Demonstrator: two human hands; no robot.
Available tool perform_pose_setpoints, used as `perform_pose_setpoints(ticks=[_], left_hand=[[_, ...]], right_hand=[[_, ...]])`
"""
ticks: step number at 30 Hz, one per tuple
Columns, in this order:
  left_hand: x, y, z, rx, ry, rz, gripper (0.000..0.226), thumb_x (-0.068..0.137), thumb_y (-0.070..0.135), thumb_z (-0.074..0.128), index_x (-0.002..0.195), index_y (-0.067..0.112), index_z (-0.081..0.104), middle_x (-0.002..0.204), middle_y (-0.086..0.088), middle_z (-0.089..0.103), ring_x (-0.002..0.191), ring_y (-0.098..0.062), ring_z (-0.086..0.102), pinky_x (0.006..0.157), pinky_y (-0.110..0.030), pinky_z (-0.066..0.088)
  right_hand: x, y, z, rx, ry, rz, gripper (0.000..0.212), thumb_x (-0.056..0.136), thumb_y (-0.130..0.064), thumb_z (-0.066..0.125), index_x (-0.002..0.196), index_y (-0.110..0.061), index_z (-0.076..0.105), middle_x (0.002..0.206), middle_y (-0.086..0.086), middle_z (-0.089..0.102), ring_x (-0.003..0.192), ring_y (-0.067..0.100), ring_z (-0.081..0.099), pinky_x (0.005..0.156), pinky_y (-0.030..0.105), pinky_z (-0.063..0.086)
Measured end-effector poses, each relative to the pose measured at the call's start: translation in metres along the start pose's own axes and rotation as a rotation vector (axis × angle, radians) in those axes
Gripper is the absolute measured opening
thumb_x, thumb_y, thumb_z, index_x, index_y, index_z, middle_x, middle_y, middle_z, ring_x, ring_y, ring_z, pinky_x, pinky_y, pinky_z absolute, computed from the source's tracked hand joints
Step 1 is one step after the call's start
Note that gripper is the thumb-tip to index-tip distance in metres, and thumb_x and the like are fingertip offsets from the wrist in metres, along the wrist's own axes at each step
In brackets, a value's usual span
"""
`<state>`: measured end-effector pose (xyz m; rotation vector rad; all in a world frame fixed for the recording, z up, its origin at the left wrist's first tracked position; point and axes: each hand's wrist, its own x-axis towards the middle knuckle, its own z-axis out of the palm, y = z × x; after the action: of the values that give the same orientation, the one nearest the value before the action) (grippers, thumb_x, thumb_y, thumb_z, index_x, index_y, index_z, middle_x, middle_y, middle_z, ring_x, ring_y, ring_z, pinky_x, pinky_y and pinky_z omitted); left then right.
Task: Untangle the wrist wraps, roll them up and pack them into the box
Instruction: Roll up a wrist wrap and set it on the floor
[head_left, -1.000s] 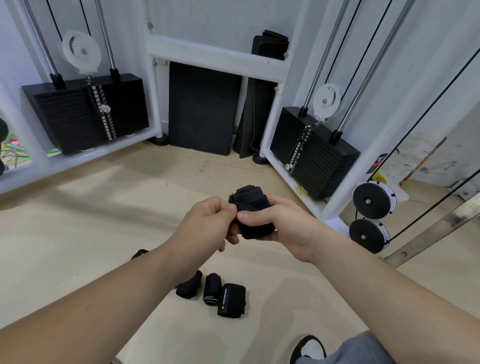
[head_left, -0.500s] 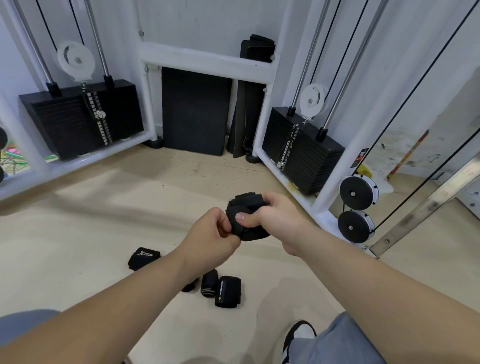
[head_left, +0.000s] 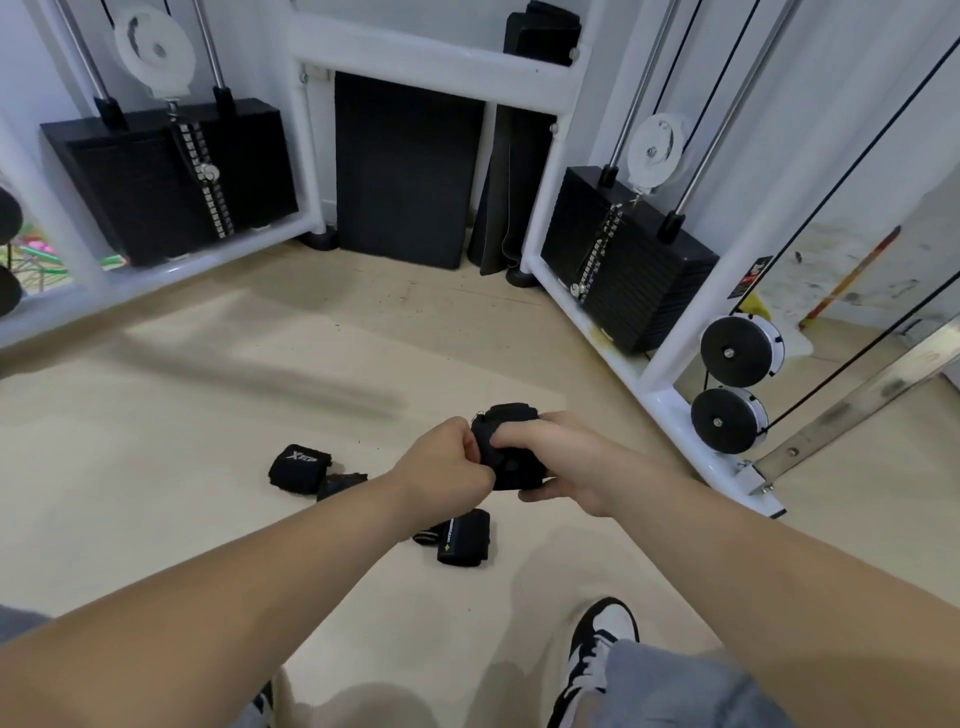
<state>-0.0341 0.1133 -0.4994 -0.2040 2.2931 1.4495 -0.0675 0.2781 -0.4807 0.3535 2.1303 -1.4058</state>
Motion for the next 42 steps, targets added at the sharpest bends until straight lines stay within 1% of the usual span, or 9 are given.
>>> perform_pose_setpoints(ticks=[6, 12, 15, 19, 22, 26, 31, 38, 42], left_hand=[[0.045, -0.054, 0.029, 0.016, -0.043, -0.097, 0.015, 0.085, 0.009, 0.055, 0.098, 0.016, 0.052, 0.093, -0.008, 0.062, 0.078, -0.024, 0.056, 0.067, -0.032, 0.046], [0.094, -0.095, 0.066, -0.105, 0.042, -0.148, 0.005, 0.094, 0.015, 0.059, 0.099, 0.014, 0.059, 0.086, -0.004, 0.063, 0.074, -0.019, 0.058, 0.062, -0.026, 0.048], [0.11, -0.109, 0.081, -0.26, 0.114, -0.171, 0.016, 0.101, 0.03, 0.065, 0.105, 0.014, 0.063, 0.097, -0.003, 0.067, 0.076, -0.015, 0.062, 0.059, -0.025, 0.052], [0.12, -0.13, 0.097, -0.506, 0.073, -0.259, 0.032, 0.097, 0.028, 0.076, 0.116, 0.014, 0.054, 0.112, -0.009, 0.067, 0.093, -0.02, 0.069, 0.094, -0.052, 0.062], [0.123, -0.143, 0.101, -0.644, -0.038, -0.312, 0.045, 0.097, 0.026, 0.077, 0.131, 0.014, 0.05, 0.123, -0.007, 0.069, 0.109, -0.023, 0.073, 0.1, -0.047, 0.061], [0.119, -0.153, 0.103, -0.67, -0.189, -0.261, 0.033, 0.102, 0.03, 0.07, 0.132, 0.018, 0.064, 0.126, -0.006, 0.075, 0.115, -0.02, 0.074, 0.096, -0.037, 0.062], [0.122, -0.158, 0.094, -0.547, -0.153, -0.221, 0.031, 0.1, 0.034, 0.072, 0.127, 0.02, 0.066, 0.122, -0.007, 0.077, 0.112, -0.025, 0.075, 0.098, -0.043, 0.062], [0.125, -0.152, 0.088, -0.561, -0.184, -0.233, 0.031, 0.099, 0.031, 0.073, 0.127, 0.017, 0.067, 0.114, -0.002, 0.08, 0.104, -0.019, 0.077, 0.079, -0.03, 0.062], [0.127, -0.15, 0.091, -0.477, -0.089, -0.229, 0.035, 0.096, 0.034, 0.074, 0.125, 0.019, 0.063, 0.114, 0.0, 0.078, 0.103, -0.019, 0.076, 0.079, -0.034, 0.063]], right_hand=[[0.053, 0.052, 0.012, -0.045, 0.022, 0.085, 0.025, 0.084, -0.024, 0.078, 0.106, -0.011, 0.077, 0.106, 0.01, 0.08, 0.106, 0.027, 0.078, 0.092, 0.044, 0.065], [0.106, 0.103, 0.022, 0.022, 0.127, 0.17, 0.019, 0.089, -0.026, 0.074, 0.1, -0.01, 0.074, 0.103, 0.012, 0.078, 0.097, 0.027, 0.078, 0.085, 0.045, 0.067], [0.125, 0.123, 0.019, 0.12, 0.148, 0.188, 0.015, 0.092, -0.024, 0.074, 0.099, -0.01, 0.074, 0.103, 0.012, 0.079, 0.095, 0.028, 0.079, 0.084, 0.047, 0.067], [0.136, 0.149, 0.019, 0.231, 0.082, 0.177, 0.022, 0.094, -0.023, 0.076, 0.111, -0.009, 0.076, 0.11, 0.014, 0.08, 0.1, 0.027, 0.079, 0.084, 0.043, 0.067], [0.137, 0.163, 0.015, 0.352, -0.025, 0.15, 0.022, 0.101, -0.016, 0.071, 0.122, -0.009, 0.074, 0.115, 0.013, 0.08, 0.108, 0.028, 0.078, 0.092, 0.041, 0.065], [0.14, 0.167, 0.01, 0.43, -0.146, 0.13, 0.03, 0.103, -0.002, 0.063, 0.132, -0.004, 0.069, 0.122, 0.016, 0.078, 0.116, 0.032, 0.075, 0.104, 0.045, 0.058], [0.14, 0.166, 0.02, 0.555, -0.299, 0.219, 0.034, 0.111, -0.01, 0.05, 0.142, -0.004, 0.061, 0.134, 0.014, 0.073, 0.129, 0.029, 0.068, 0.112, 0.043, 0.052], [0.135, 0.161, 0.023, 0.66, -0.408, 0.323, 0.039, 0.114, -0.019, 0.039, 0.143, -0.004, 0.06, 0.141, 0.014, 0.069, 0.138, 0.03, 0.061, 0.123, 0.049, 0.041], [0.135, 0.16, 0.022, 0.52, -0.451, 0.319, 0.042, 0.115, -0.029, 0.037, 0.146, -0.015, 0.061, 0.143, 0.005, 0.069, 0.137, 0.023, 0.062, 0.122, 0.056, 0.039]])
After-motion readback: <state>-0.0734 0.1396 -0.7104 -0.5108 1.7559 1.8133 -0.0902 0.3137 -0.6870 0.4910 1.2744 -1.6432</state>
